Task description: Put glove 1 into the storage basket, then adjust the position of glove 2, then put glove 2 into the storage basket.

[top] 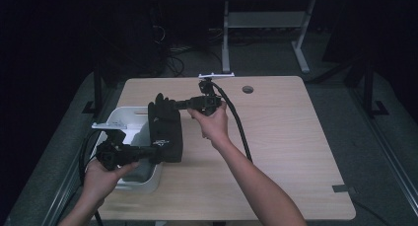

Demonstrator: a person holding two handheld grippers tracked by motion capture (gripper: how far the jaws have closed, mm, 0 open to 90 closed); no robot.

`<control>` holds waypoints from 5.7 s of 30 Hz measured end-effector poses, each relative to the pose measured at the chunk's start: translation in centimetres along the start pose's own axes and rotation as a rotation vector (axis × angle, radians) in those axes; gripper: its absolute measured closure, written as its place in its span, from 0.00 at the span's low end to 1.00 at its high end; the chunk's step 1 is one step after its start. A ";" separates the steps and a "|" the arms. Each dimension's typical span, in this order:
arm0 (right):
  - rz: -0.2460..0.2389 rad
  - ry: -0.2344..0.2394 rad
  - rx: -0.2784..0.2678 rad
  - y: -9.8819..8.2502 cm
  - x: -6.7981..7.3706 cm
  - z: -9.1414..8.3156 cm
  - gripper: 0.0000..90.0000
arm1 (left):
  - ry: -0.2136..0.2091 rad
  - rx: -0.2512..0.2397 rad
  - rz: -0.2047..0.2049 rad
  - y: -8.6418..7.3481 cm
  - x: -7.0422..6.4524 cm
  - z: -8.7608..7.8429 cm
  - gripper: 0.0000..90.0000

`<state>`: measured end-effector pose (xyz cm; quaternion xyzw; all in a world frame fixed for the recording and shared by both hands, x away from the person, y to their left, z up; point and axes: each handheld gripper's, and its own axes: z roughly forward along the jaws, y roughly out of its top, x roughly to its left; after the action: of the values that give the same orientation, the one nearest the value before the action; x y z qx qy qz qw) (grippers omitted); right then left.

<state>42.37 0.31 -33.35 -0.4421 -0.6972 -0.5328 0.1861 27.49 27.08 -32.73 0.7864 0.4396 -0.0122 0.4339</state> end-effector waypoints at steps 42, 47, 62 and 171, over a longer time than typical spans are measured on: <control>-0.005 0.025 0.055 -0.4 1.2 6.8 0.91 | 0.057 -0.010 -0.070 -2.9 4.0 -4.1 0.91; 0.001 0.020 0.066 -0.8 1.0 7.8 0.91 | 0.069 -0.001 -0.082 -3.3 4.8 -4.2 0.91; 0.001 -0.016 0.083 -1.9 0.2 9.7 0.91 | 0.089 0.036 -0.140 -4.6 7.2 -4.1 0.91; 0.025 0.018 -0.036 -1.1 -4.5 -3.6 0.51 | -0.052 -0.008 -0.053 1.8 1.8 1.5 0.41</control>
<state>43.10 -4.92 -35.97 -0.4495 -0.6801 -0.5467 0.1909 30.42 26.84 -33.14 0.7722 0.4487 -0.0425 0.4478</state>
